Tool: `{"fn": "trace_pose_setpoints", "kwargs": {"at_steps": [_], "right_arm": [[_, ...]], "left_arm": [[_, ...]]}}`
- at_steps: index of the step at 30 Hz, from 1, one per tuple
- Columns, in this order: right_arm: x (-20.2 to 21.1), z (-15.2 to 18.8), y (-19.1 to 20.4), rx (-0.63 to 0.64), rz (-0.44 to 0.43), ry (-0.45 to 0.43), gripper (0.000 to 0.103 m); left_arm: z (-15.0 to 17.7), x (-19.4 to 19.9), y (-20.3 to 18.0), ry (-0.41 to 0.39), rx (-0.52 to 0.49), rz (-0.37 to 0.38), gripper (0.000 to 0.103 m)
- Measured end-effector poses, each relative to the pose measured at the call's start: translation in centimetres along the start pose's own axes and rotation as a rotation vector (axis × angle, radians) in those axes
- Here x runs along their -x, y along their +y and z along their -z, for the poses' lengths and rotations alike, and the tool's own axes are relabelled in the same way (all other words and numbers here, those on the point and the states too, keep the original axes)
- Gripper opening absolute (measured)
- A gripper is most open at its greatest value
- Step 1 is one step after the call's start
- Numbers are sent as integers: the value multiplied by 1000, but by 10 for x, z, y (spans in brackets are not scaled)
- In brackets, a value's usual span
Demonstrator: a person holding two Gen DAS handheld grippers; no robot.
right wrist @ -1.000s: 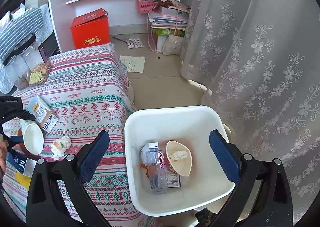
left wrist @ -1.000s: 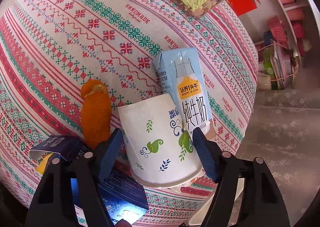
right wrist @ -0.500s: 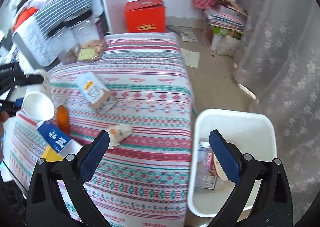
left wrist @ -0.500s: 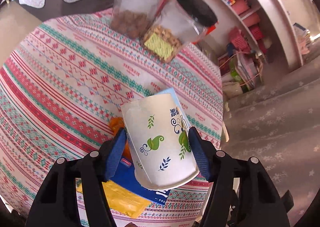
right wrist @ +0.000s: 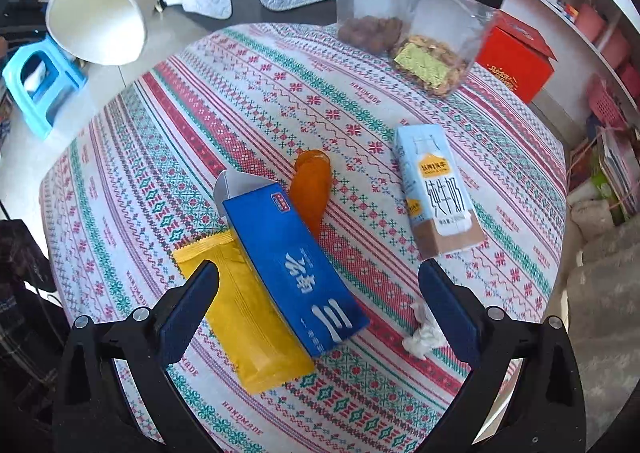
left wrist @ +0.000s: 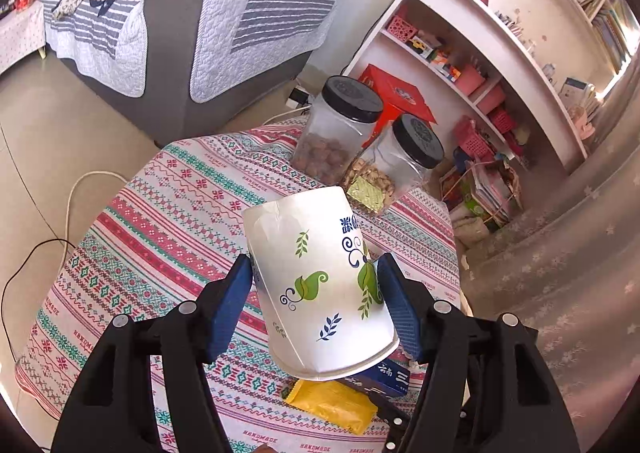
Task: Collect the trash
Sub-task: 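Grasp the blue box with the right tool while the left tool holds the cup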
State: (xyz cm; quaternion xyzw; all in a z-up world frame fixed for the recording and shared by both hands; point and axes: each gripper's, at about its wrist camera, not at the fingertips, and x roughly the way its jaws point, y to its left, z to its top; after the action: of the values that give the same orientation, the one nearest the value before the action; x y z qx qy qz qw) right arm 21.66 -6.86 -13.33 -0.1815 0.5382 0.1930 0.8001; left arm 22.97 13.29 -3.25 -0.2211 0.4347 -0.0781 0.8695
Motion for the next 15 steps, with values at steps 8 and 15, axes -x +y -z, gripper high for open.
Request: {"fn": "trace_pose_setpoints", "kwargs": {"at_steps": [8,15], "right_arm": [[-41,-18,18,43,-16,160,44],[-25,-19,14,-74,-87,90,37]], "left_arm": [[-3,5,18,26,-1,21,64],[1,0,32,56,15,-11,64]]}}
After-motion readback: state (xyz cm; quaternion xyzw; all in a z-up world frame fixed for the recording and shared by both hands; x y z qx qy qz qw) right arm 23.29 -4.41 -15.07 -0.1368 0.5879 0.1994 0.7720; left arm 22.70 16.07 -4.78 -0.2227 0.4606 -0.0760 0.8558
